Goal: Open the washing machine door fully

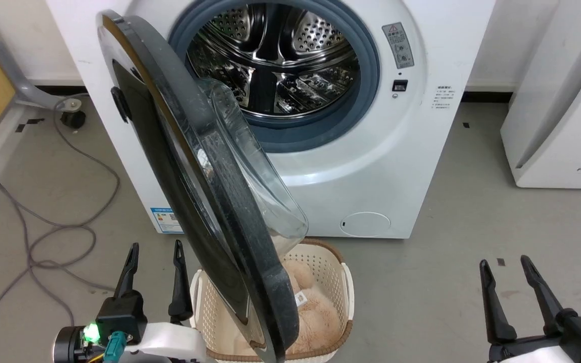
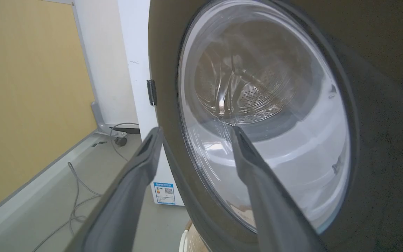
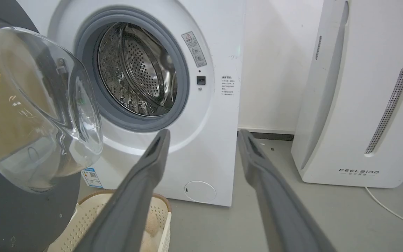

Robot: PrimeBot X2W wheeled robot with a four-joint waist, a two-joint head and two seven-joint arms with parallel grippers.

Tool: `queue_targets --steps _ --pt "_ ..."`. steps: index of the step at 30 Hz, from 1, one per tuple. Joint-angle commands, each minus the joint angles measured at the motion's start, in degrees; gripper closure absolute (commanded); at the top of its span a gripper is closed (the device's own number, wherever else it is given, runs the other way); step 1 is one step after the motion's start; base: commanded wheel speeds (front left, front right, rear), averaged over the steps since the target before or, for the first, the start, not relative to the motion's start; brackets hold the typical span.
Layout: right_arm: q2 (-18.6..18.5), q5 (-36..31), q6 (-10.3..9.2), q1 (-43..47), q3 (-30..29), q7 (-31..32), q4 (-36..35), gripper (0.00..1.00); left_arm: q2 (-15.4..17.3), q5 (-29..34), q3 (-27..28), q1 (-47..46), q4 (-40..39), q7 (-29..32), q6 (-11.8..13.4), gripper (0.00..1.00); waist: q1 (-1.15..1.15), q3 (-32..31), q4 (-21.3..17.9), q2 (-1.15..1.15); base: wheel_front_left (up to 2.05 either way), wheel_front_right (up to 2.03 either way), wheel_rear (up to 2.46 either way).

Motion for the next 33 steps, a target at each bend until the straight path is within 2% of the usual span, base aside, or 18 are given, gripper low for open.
queue_targets --steps 1,2,3,11,17,23,24,33 --pt "0.35 -0.14 0.05 1.06 -0.22 -0.26 -0.33 0.0 0.08 -0.13 0.11 0.91 -0.31 -0.29 0.18 0.38 0.0 -0.22 0.15 0.0 0.0 0.0 0.0" --pt "0.35 0.0 0.05 1.18 -0.31 -0.26 -0.35 0.0 0.08 -0.14 0.29 0.88 -0.59 -0.29 0.22 0.78 0.0 -0.35 0.21 0.0 0.0 0.0 0.0" --pt "0.35 0.11 0.05 1.27 -0.41 -0.26 -0.4 0.0 0.08 -0.16 0.45 0.88 -0.7 -0.29 0.11 1.0 0.0 -0.46 0.27 0.0 0.0 0.0 0.0" --pt "0.36 0.37 0.05 2.01 -0.91 -0.26 -0.68 0.0 0.13 1.37 1.99 -1.51 -7.62 -0.29 -0.64 1.0 0.0 -0.98 0.97 0.0 0.0 0.0 0.0" --pt "0.36 0.7 0.05 2.14 -0.92 -0.26 -1.07 0.0 0.15 2.47 0.7 -3.3 -14.91 -0.29 -1.79 1.0 0.0 -1.15 1.12 0.0 0.0 0.0 0.0" --pt "0.36 1.64 0.05 2.38 -0.76 -0.26 -1.84 0.0 0.13 3.16 -3.84 -4.34 -21.23 -0.29 -3.55 1.0 0.0 -1.42 0.97 0.0 0.0 0.0 0.0" --pt "0.36 1.92 0.05 2.48 -0.68 -0.26 -2.06 0.0 0.12 3.35 -6.08 -4.53 -22.77 -0.29 -4.11 1.0 0.0 -1.5 0.94 0.0 0.0 0.0 0.0" --pt "0.37 2.56 0.05 2.8 -0.48 -0.26 -2.39 0.0 0.1 4.07 -15.85 -4.69 -25.25 -0.29 -6.69 1.0 0.0 -1.67 1.03 0.0 0.0 0.0 0.0"
